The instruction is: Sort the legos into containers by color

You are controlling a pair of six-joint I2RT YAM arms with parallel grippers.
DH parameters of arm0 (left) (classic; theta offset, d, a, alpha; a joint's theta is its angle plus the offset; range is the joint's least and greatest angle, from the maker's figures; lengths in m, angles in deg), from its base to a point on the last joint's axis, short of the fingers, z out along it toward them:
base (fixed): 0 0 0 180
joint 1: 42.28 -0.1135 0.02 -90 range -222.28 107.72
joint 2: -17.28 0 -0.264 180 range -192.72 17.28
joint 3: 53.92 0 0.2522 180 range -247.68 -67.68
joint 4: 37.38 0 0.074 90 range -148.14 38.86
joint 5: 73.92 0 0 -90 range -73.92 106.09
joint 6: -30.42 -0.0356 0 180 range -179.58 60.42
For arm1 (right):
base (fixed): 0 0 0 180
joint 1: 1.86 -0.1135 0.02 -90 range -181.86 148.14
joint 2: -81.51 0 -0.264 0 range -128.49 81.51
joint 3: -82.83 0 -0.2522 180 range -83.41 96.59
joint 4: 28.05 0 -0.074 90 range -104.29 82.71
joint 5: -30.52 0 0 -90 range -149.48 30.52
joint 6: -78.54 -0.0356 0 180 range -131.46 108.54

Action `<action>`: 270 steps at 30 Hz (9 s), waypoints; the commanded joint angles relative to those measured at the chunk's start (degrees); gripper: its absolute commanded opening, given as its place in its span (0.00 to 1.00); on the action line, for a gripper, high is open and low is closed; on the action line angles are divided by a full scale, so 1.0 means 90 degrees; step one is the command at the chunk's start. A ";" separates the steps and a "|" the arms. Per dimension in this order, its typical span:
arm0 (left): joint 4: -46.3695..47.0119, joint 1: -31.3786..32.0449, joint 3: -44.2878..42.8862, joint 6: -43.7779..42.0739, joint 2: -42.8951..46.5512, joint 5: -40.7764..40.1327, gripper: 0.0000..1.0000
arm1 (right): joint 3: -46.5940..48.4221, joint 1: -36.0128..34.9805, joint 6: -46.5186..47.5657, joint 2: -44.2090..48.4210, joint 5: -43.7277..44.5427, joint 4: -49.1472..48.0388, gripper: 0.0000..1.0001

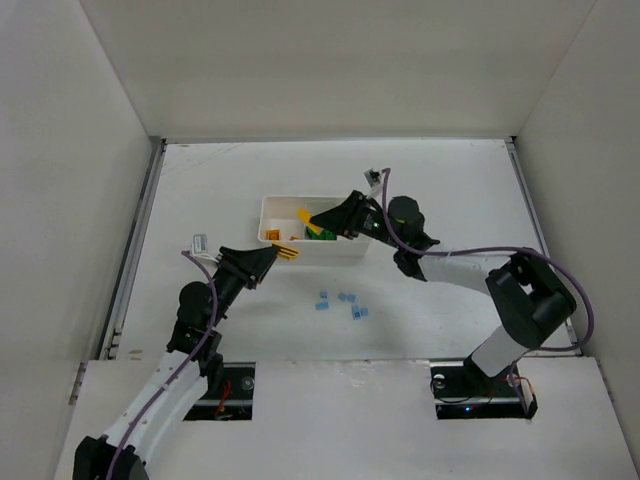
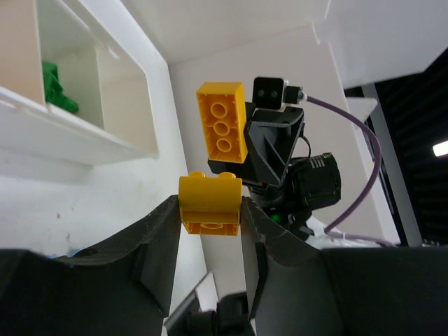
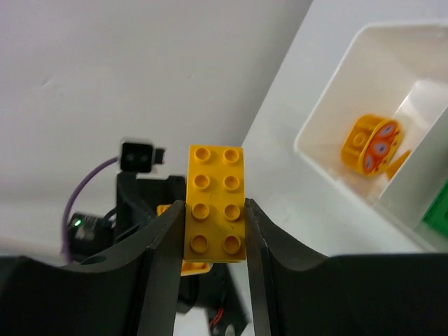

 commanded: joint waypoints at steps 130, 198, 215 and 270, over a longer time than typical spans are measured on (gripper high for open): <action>-0.2661 0.4566 -0.1968 -0.4880 -0.3349 -0.4331 0.54 | 0.2326 -0.0682 0.4077 0.0057 0.4910 0.5597 0.27; -0.3148 0.5123 -0.3053 -0.5642 -0.5333 -0.4546 0.14 | 0.0813 -0.0457 0.3804 0.1842 0.4461 0.5001 0.64; -0.2418 0.4021 -0.5122 -0.5857 -0.5624 -0.4067 0.15 | -0.0914 -0.0125 0.2935 0.3111 0.4969 0.4757 0.47; -0.2123 0.3883 -0.2135 -0.4050 -0.3623 -0.4058 0.37 | 0.0422 -0.2420 0.2730 0.0369 0.4900 0.6983 0.42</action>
